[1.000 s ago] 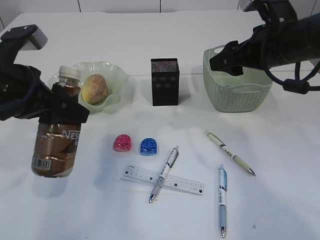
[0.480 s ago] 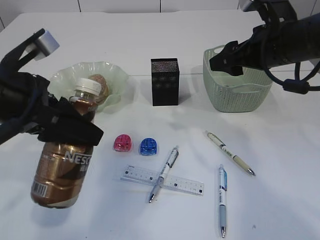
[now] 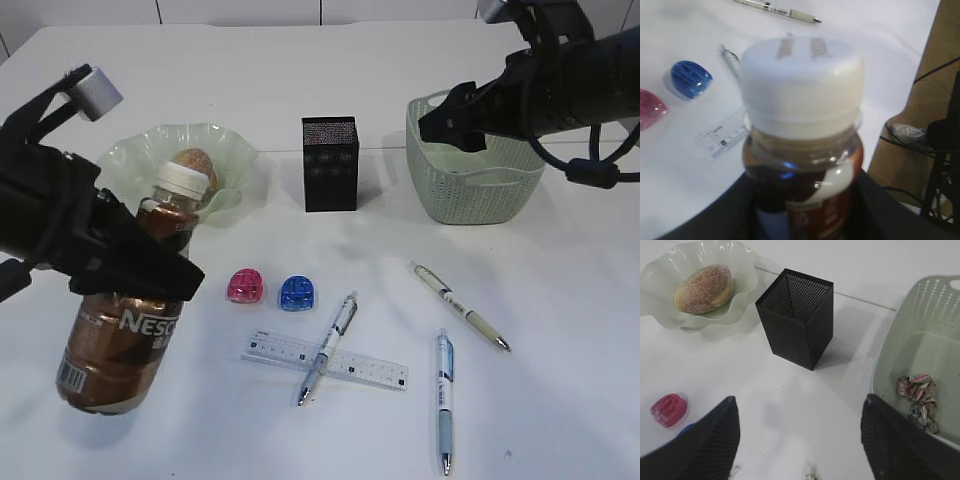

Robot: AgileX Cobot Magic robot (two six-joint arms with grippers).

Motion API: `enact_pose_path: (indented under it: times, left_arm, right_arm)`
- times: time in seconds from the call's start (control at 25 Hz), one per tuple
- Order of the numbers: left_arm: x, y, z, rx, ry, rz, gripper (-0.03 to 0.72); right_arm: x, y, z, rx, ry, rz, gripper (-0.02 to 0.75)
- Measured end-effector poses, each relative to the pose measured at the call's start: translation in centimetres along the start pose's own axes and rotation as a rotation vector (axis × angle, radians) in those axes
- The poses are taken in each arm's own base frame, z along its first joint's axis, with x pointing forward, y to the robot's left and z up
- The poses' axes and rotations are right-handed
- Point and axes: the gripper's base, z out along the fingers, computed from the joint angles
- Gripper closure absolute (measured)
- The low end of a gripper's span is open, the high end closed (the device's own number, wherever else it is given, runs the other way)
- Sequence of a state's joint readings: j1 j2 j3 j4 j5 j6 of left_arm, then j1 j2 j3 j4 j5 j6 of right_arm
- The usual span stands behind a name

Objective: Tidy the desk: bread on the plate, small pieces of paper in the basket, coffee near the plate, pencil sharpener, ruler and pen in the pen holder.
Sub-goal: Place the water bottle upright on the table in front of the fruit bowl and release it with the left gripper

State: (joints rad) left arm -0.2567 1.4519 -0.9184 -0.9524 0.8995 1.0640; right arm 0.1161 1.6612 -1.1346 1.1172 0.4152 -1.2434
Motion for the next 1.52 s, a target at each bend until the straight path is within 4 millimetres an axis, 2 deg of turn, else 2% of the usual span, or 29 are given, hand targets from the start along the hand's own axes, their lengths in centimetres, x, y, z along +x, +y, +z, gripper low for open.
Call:
enact_pose_path:
  times: [0.2, 0.52, 0.68, 0.88, 1.2, 1.52]
  left_arm:
    - [0.0, 0.6, 0.0, -0.064, -0.010, 0.028, 0.381]
    - [1.7, 1.4, 0.9, -0.132, -0.013, -0.002, 0.381]
    - [2.0, 2.2, 1.2, -0.208, -0.068, -0.057, 0.381]
    - [3.7, 3.2, 1.7, -0.313, -0.112, -0.141, 0.381]
    - [3.2, 5.2, 0.8, -0.544, -0.208, -0.168, 0.381]
    - [3.6, 7.6, 0.9, -0.744, -0.234, -0.206, 0.381]
  right_arm:
    - [0.0, 0.1, 0.0, -0.006, 0.002, 0.000, 0.152]
    - [0.0, 0.1, 0.0, -0.011, 0.004, -0.001, 0.153]
    - [0.0, 0.1, 0.0, -0.011, 0.005, -0.001, 0.153]
    - [0.0, 0.1, 0.0, -0.013, 0.005, -0.001, 0.153]
    - [0.0, 0.1, 0.0, -0.013, 0.005, -0.001, 0.153]
    - [0.0, 0.1, 0.0, -0.014, 0.005, -0.001, 0.153]
